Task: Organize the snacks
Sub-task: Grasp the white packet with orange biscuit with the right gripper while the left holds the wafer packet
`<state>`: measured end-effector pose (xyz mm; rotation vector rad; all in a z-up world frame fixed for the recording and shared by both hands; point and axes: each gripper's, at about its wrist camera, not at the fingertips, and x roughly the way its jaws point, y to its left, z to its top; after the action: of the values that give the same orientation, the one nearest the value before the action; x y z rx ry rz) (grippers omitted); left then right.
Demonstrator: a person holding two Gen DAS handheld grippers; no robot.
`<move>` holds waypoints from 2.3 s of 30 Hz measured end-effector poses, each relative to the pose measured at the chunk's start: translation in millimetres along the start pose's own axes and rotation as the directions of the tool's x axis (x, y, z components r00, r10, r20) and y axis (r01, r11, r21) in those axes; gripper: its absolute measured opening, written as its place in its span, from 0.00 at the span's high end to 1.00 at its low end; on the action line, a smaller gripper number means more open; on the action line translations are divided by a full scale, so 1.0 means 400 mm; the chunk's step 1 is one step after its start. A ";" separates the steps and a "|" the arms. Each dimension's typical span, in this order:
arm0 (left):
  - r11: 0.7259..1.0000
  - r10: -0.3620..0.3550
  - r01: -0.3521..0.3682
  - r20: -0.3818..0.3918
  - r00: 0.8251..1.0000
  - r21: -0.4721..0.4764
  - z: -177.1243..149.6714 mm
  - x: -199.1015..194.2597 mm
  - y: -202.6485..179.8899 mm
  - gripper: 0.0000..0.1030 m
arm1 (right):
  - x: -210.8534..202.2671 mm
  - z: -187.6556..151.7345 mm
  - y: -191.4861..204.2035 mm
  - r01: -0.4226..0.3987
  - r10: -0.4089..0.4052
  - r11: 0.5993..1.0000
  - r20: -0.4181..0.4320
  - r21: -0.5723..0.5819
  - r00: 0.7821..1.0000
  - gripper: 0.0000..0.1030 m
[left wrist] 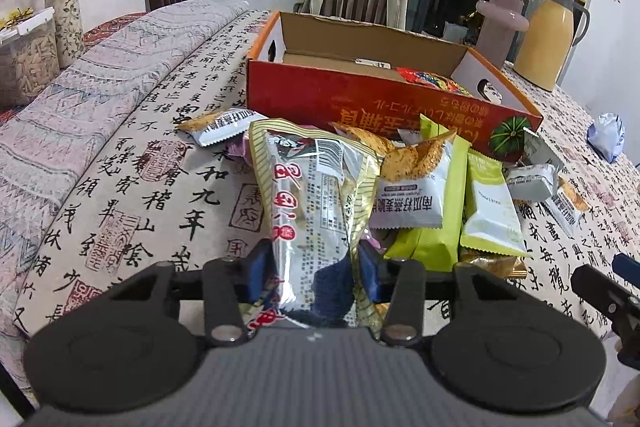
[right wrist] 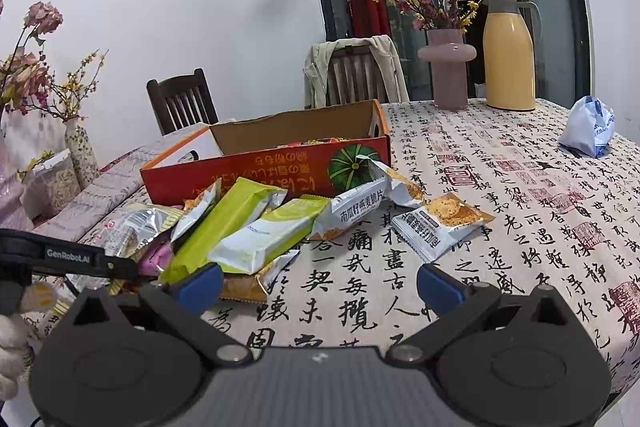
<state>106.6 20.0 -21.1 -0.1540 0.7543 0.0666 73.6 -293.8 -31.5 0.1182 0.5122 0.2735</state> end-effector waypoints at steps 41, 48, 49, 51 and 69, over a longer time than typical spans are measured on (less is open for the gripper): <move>0.998 0.063 -0.059 0.120 0.991 -0.035 -0.099 -0.164 0.286 0.55 | 0.115 -0.047 0.398 -0.329 0.277 0.894 -0.202 -0.304 0.939 0.13; 0.997 0.065 -0.059 0.127 0.990 -0.050 -0.110 -0.175 0.305 0.54 | 0.173 -0.063 0.432 -0.357 0.277 0.874 -0.266 -0.330 0.924 0.21; 0.997 0.066 -0.059 0.126 0.990 -0.052 -0.110 -0.174 0.307 0.54 | 0.176 -0.065 0.434 -0.354 0.274 0.874 -0.263 -0.334 0.925 0.22; 0.997 0.064 -0.057 0.122 0.990 -0.054 -0.110 -0.171 0.308 0.54 | 0.177 -0.067 0.434 -0.353 0.276 0.873 -0.254 -0.338 0.927 0.27; 0.998 0.033 -0.024 0.149 0.988 -0.058 -0.089 -0.174 0.278 0.54 | 0.146 -0.071 0.412 -0.326 0.277 0.877 -0.185 -0.353 0.943 0.58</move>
<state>19.0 123.5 -11.9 -0.1897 0.6050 0.1253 70.6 -118.3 -53.5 -0.2025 0.5598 0.6873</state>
